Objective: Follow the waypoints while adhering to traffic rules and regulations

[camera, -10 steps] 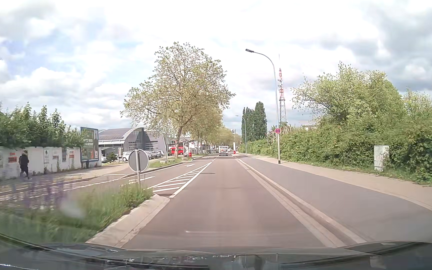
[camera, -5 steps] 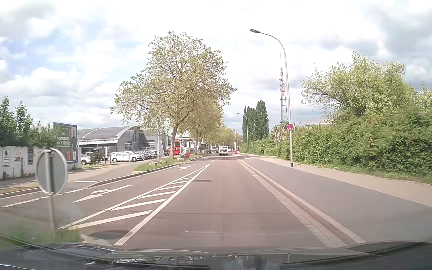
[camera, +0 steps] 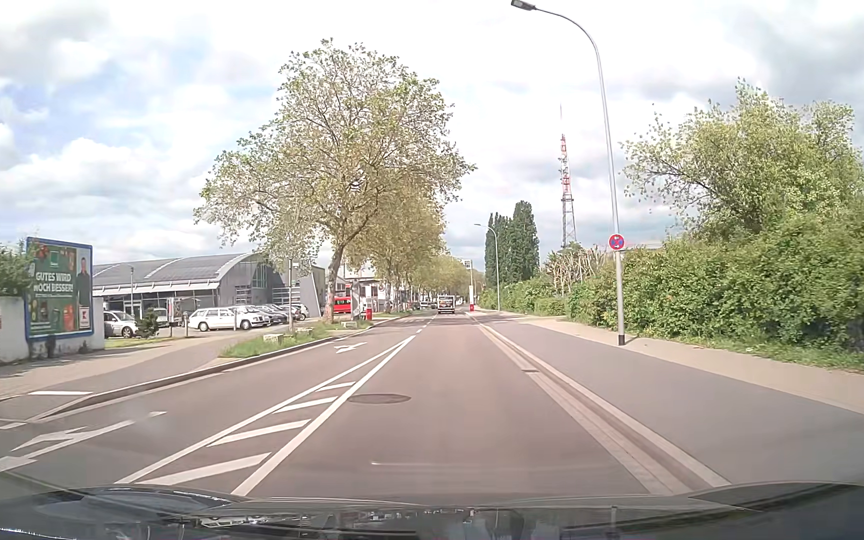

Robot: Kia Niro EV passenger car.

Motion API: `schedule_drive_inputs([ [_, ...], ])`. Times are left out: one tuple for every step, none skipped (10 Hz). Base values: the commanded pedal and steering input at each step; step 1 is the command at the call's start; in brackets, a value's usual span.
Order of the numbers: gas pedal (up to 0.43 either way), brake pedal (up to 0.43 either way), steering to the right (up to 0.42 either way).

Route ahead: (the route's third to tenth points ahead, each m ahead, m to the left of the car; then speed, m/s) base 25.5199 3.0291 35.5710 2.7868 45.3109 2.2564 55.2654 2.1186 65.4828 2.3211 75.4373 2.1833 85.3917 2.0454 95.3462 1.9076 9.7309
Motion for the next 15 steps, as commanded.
schedule_drive_inputs([
  [0.150, 0.000, 0.000],
  [0.150, 0.000, 0.000],
  [0.150, 0.000, 0.000],
  [0.150, 0.000, 0.000],
  [0.150, 0.000, 0.000],
  [0.150, 0.000, 0.000],
  [0.150, 0.000, 0.000],
  [0.138, 0.000, 0.000],
  [0.118, 0.000, -0.001],
  [0.110, 0.000, 0.000],
  [0.110, 0.000, 0.000],
  [0.110, 0.000, -0.001],
  [0.110, 0.000, -0.001],
  [0.110, 0.000, 0.000],
  [0.110, 0.000, -0.001],
])
